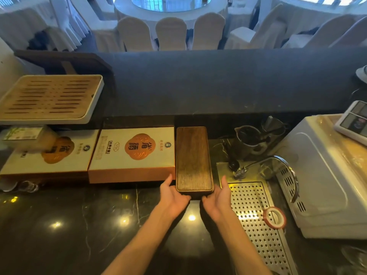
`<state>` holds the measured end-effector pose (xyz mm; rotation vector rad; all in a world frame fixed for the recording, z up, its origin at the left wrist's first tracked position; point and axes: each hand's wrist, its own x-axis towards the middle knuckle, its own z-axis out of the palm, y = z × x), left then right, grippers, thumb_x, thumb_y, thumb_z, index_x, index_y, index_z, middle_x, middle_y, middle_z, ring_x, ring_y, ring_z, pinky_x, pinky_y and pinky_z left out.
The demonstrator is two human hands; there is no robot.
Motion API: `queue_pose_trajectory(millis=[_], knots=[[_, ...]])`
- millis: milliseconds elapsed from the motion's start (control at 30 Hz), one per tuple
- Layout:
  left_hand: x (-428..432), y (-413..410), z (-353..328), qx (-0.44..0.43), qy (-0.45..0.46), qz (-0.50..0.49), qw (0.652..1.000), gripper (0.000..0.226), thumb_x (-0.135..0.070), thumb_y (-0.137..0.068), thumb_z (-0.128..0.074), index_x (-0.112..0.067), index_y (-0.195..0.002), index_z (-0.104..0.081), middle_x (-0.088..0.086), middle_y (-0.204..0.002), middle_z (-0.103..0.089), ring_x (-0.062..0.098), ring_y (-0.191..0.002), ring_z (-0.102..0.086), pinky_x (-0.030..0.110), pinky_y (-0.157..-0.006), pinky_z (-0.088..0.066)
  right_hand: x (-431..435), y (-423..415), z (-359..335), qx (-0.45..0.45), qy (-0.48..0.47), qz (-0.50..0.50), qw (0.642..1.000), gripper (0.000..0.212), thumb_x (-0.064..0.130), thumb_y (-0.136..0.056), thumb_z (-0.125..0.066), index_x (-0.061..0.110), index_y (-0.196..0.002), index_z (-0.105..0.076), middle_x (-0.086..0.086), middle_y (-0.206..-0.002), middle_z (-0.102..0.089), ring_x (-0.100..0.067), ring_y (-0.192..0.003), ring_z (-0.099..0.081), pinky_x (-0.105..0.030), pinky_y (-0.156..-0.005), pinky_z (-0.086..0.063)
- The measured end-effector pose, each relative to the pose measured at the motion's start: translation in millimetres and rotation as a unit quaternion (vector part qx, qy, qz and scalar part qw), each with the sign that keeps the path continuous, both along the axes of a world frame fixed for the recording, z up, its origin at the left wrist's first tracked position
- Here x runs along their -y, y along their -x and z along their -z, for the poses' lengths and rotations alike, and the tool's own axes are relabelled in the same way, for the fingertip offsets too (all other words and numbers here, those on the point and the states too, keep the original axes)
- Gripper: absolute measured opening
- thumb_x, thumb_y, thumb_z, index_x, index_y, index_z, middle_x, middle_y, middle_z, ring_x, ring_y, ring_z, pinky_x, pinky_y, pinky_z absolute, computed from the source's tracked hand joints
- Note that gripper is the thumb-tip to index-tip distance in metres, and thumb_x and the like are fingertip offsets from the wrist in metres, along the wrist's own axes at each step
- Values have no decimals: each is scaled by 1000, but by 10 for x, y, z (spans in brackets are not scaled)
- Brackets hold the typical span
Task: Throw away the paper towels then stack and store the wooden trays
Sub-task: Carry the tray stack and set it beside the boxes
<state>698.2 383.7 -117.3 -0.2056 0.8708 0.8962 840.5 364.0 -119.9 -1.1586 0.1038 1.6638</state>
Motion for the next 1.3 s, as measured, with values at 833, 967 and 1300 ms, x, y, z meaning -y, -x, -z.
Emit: queue_pose_trajectory(millis=[833, 967, 1300], knots=[[353, -135, -358, -461, -201, 205, 839, 40, -20, -104, -34, -18, -144, -39, 1, -140, -52, 21, -138, -42, 34, -110, -34, 171, 13, -261, 486, -104, -264, 826, 56, 24, -103, -40, 26, -154, -18, -2, -155, -37, -20, -141, -36, -36, -114, -31], [514, -2, -421, -562, -278, 229, 745, 52, -23, -101, -43, -30, -150, -25, -14, -150, -39, -1, -141, -32, 38, -117, -27, 320, -52, -292, 600, -160, -321, 715, 62, 37, -101, -41, 31, -155, -11, 5, -161, -22, -17, -148, -24, -42, -119, -28], [668, 112, -257, -728, -397, 424, 363, 68, -31, -101, -38, -20, -155, 1, -1, -165, 6, 20, -151, 13, 41, -126, -6, 482, -74, -47, 786, -143, -443, 407, 73, 54, -97, -34, 30, -154, 6, 2, -164, 6, -24, -152, 1, -46, -123, -13]])
